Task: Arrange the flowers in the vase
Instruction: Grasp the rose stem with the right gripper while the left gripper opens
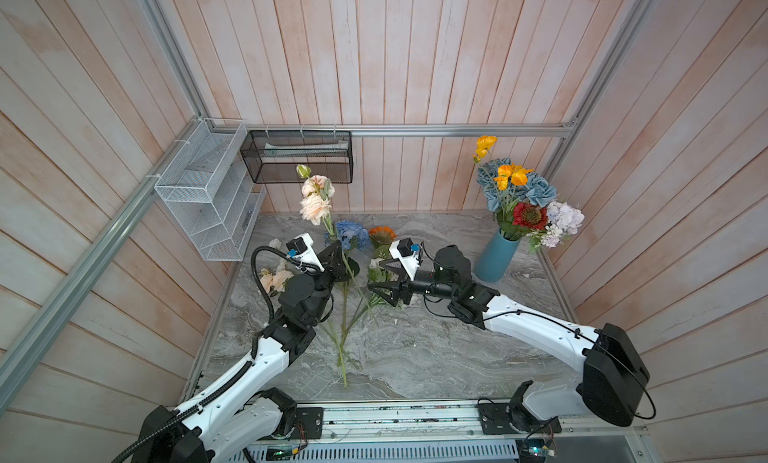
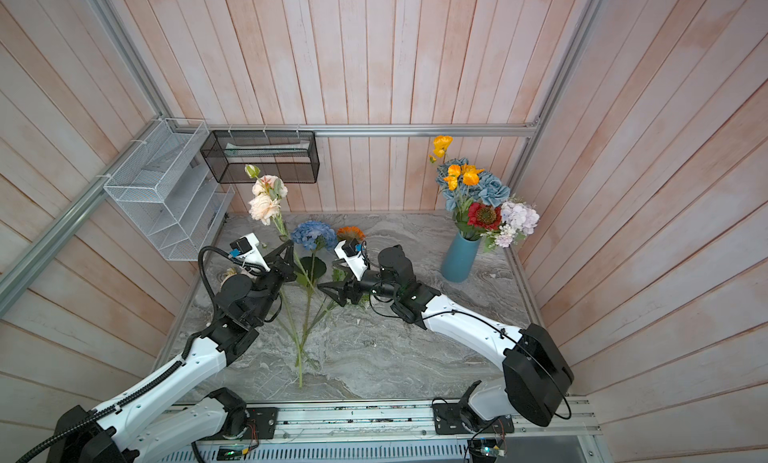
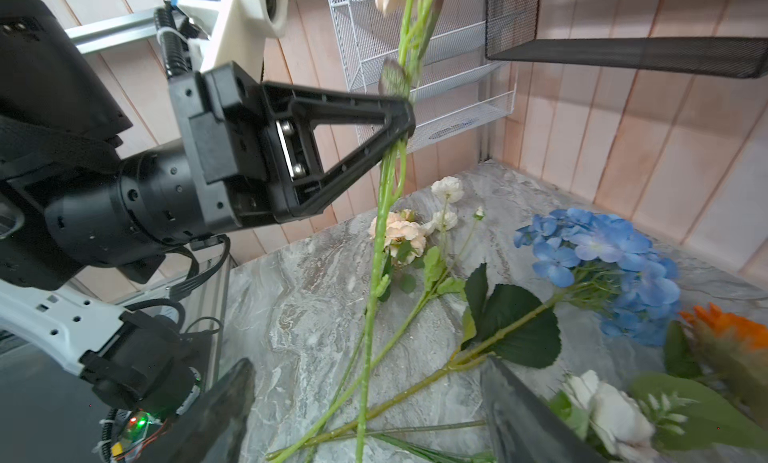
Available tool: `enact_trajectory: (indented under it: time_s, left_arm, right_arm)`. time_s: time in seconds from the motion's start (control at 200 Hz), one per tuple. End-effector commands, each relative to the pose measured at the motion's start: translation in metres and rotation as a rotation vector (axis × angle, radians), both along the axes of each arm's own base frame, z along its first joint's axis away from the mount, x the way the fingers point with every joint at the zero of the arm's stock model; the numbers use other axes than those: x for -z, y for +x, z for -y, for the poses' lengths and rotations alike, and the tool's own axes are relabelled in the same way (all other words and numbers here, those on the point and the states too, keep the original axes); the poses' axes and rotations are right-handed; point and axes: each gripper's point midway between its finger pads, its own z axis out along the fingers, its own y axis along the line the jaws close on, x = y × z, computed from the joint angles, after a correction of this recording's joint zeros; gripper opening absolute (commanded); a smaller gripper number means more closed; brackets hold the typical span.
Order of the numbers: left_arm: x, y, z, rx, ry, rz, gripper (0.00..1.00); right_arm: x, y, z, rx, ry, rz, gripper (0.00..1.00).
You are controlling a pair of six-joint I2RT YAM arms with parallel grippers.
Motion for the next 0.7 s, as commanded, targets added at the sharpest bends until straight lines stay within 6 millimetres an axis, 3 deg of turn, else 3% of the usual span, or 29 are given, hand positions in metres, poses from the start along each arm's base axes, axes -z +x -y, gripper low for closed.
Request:
enact_trajectory:
  time_s: [0.0,0.3,0.495,0.69]
  left_arm:
    - [-0.038,-0.011,0.015,0.099,0.002,0.150,0.00]
    - [-0.050,-0.026,0.036,0.238,0.006,0.236,0.00]
    - [-0.050,-0.030,0.048,0.308,0.005,0.242,0.00]
    - [-0.050,-0.030,0.051,0.318,0.003,0.237,0.00]
  right_arm:
    - [-0.022,-0.009,-0.013,-0.081,0.085,-0.019,0.81]
    - [-0.014,-0.001,-0.028,-0.099,0.087,-0.057,0.64]
    - [-0.013,0.005,-0.032,-0.088,0.092,-0.059,0.37]
    - [-0.012,0.005,-0.032,-0.083,0.089,-0.047,0.02]
